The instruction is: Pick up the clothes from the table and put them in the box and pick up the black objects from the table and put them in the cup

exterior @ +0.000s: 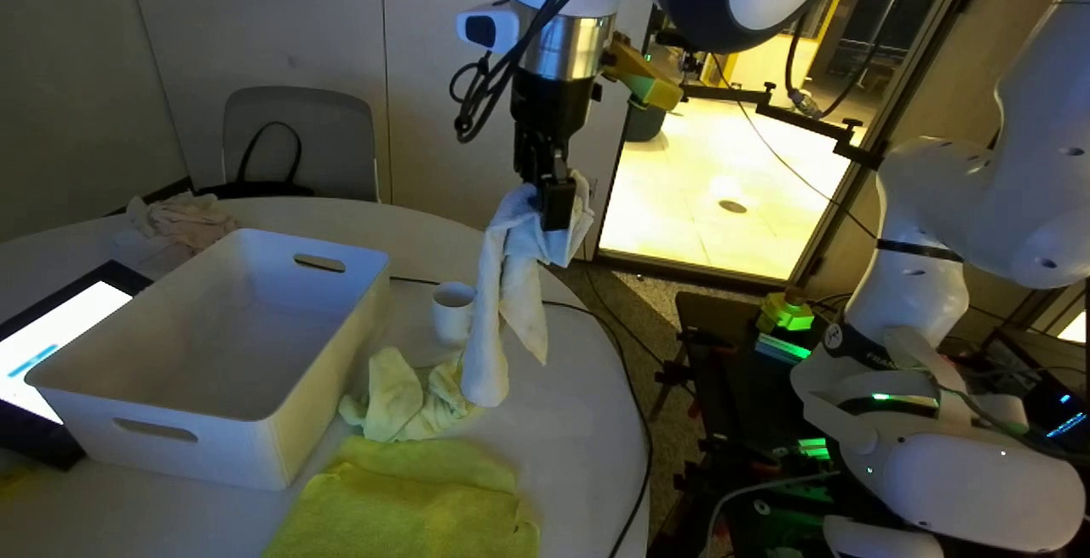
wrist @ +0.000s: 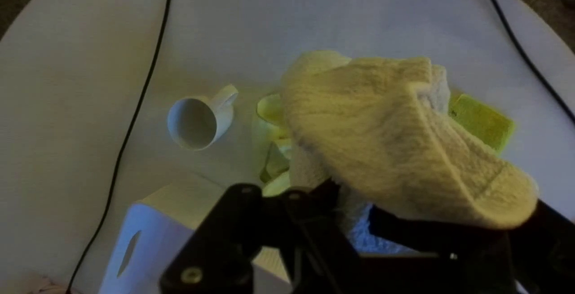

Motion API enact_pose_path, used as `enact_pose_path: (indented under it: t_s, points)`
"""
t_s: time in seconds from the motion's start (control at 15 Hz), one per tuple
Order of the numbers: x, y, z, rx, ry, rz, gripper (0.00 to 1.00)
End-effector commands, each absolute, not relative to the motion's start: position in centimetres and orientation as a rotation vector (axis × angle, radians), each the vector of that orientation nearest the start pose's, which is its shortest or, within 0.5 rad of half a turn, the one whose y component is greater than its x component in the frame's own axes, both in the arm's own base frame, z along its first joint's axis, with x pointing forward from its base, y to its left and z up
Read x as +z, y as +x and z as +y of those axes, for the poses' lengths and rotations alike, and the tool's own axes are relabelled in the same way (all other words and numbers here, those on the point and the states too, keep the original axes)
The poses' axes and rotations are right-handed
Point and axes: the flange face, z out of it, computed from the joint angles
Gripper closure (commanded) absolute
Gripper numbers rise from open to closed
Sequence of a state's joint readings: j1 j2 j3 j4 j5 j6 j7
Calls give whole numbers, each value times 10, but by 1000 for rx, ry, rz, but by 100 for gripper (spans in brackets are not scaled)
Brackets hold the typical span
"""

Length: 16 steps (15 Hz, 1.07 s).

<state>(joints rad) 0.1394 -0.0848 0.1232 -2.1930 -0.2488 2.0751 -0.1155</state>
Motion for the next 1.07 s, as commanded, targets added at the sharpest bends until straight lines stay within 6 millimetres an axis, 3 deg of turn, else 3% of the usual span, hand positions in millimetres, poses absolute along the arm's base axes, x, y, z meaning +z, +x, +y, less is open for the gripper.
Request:
enact_pose_path:
  t_s: [0.0,0.47,0.67,1.0]
  points:
    - [404,485,128,262,-3201,-897,98]
    - [346,458,121,678,-3052,-1019,97]
    - [315,462,120,804,-2963,-1125,98]
    - [243,485,136,978,-2730,-1383,97]
